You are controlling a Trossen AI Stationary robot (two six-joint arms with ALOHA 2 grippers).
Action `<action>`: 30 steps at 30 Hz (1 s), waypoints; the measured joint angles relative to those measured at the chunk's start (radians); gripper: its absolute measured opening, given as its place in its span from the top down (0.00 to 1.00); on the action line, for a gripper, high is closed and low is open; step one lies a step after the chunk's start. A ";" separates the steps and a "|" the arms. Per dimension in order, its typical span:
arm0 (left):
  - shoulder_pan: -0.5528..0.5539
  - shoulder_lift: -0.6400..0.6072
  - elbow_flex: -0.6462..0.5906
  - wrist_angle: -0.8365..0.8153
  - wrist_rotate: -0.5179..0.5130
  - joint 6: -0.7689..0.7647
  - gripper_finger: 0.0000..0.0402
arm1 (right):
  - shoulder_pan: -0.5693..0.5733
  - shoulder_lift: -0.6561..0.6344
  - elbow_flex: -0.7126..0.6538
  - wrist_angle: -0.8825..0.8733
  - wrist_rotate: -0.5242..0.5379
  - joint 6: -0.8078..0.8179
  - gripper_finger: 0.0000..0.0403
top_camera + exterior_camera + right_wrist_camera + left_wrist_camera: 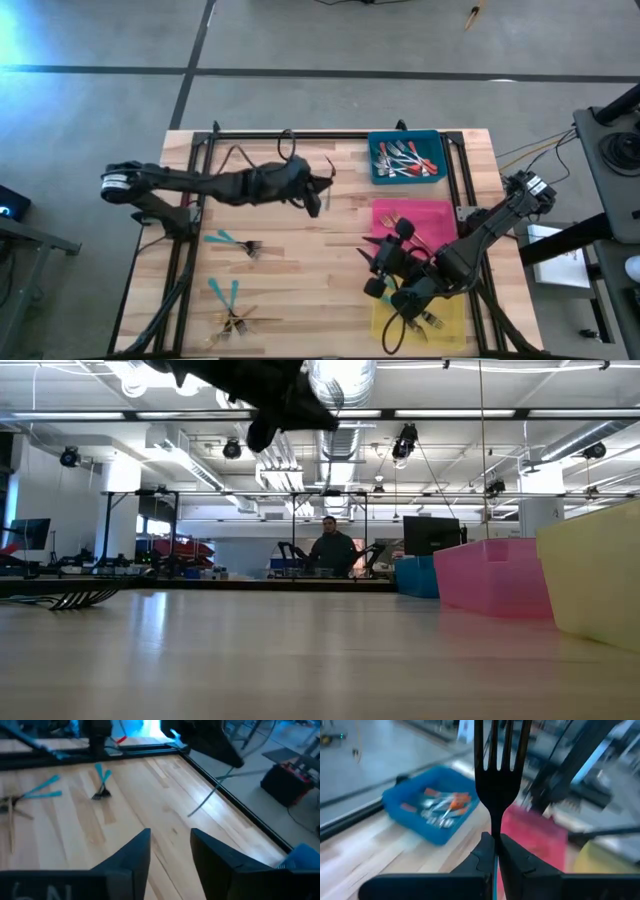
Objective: Sort silverware by color (type)
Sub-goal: Put the blue fork into the yellow bin
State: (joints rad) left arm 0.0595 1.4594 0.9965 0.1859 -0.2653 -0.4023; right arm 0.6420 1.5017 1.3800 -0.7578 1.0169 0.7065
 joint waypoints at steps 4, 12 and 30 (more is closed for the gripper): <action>-0.056 0.035 0.001 0.114 -0.038 -0.011 1.00 | -0.039 0.005 0.000 0.015 0.061 0.138 0.60; -0.127 0.108 0.001 0.233 -0.040 -0.049 1.00 | -0.113 0.040 0.000 0.016 0.102 0.266 0.54; -0.128 0.133 0.028 0.266 -0.041 -0.078 1.00 | -0.198 0.104 0.000 0.035 0.075 0.316 0.54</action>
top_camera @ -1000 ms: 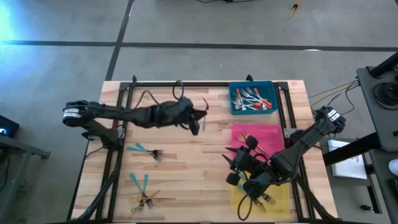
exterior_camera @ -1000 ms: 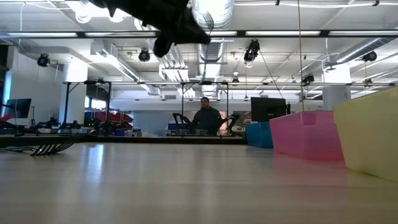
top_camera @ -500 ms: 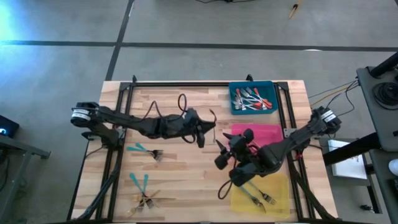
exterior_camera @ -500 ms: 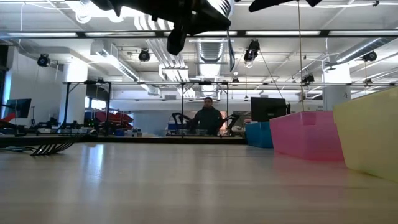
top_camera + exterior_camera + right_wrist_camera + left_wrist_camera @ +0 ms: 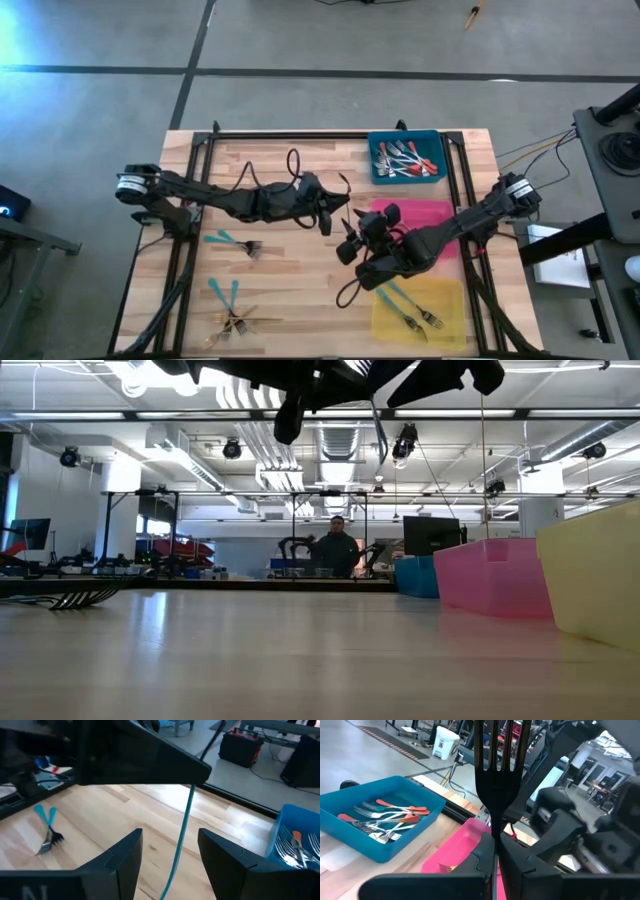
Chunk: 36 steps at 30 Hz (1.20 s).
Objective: Sort silverware by color (type)
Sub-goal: Put the blue fork into the yellow bin
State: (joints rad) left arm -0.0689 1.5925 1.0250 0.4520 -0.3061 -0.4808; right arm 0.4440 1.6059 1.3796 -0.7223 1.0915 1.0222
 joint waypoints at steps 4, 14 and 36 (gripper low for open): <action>-0.011 0.000 0.005 -0.005 0.001 0.010 1.00 | -0.020 0.001 0.000 -0.001 -0.001 -0.009 0.54; -0.016 -0.002 0.007 -0.004 0.008 0.027 1.00 | -0.026 -0.001 0.000 0.003 -0.022 -0.032 0.68; -0.017 -0.005 0.007 0.003 0.011 0.087 1.00 | -0.052 -0.045 0.000 -0.001 -0.131 -0.222 0.98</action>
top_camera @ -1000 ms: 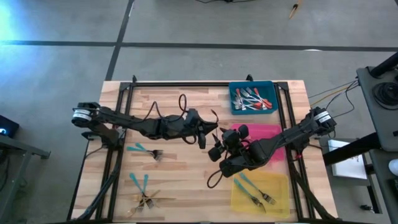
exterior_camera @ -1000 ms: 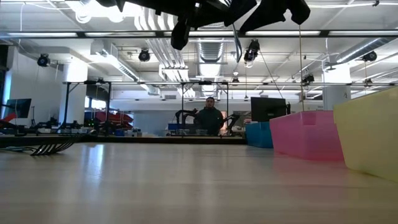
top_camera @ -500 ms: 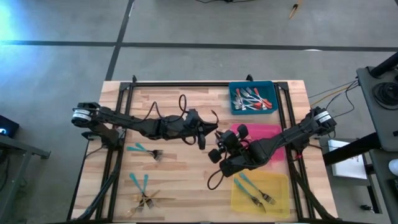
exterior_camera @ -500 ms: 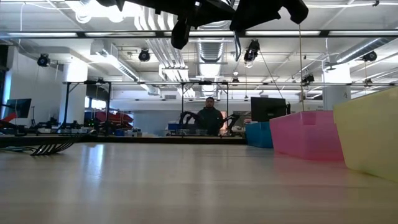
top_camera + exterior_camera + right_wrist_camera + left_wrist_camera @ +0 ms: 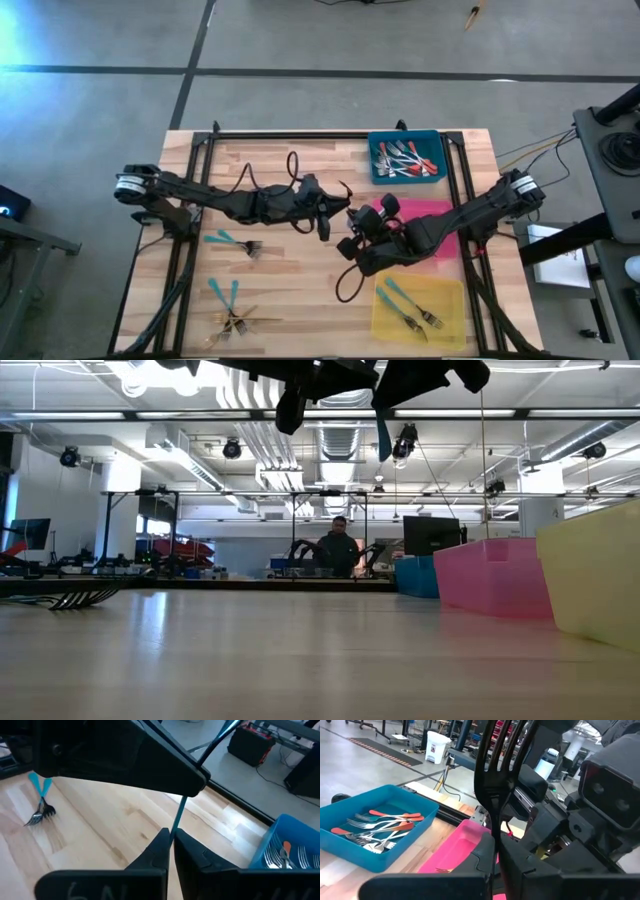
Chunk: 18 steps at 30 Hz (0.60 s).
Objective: Sort silverware by color (type)
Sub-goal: Put the blue fork into the yellow bin
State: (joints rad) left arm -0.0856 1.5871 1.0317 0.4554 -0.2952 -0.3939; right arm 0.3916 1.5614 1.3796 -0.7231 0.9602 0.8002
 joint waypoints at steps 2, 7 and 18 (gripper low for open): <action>0.000 -0.001 0.000 0.002 0.000 0.000 1.00 | 0.000 -0.009 0.000 0.000 -0.001 -0.011 0.98; 0.000 -0.002 0.002 0.014 0.024 0.020 1.00 | 0.000 -0.036 0.000 -0.003 -0.022 -0.035 0.98; 0.000 -0.011 0.001 0.016 0.117 0.045 0.90 | 0.000 -0.107 0.000 0.008 -0.070 -0.057 0.98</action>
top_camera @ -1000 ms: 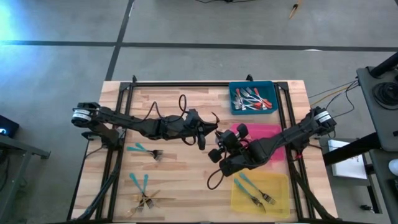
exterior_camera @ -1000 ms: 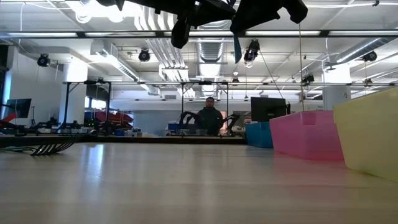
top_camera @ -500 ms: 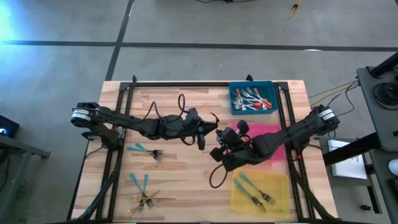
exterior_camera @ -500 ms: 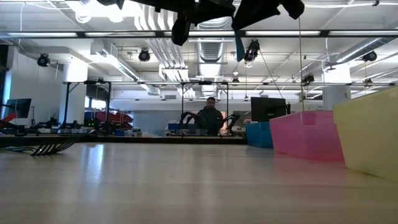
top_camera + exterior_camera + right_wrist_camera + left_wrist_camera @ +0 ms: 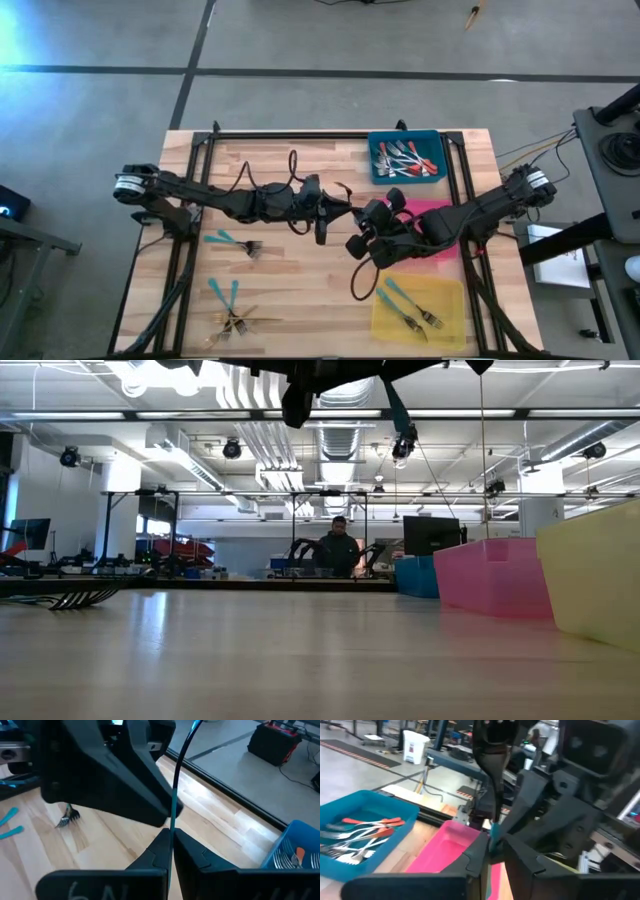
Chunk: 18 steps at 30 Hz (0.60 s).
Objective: Sort silverware by color (type)
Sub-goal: Put the blue fork into the yellow bin
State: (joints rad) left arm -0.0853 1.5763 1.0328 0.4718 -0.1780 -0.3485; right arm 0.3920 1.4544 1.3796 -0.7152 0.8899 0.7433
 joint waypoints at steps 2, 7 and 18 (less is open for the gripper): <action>0.000 -0.001 0.000 0.003 0.013 0.007 0.87 | 0.000 -0.012 0.000 0.000 -0.004 -0.001 0.98; 0.000 -0.005 0.000 -0.046 0.063 0.026 0.81 | 0.000 -0.069 0.000 -0.021 -0.075 -0.012 0.98; -0.006 -0.067 -0.001 -0.555 0.166 0.053 0.79 | 0.154 -0.127 -0.001 -0.141 -0.660 0.228 0.98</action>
State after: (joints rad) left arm -0.0915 1.5098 1.0317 -0.0828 -0.0124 -0.2955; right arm 0.5459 1.3271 1.3785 -0.8558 0.2303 0.9713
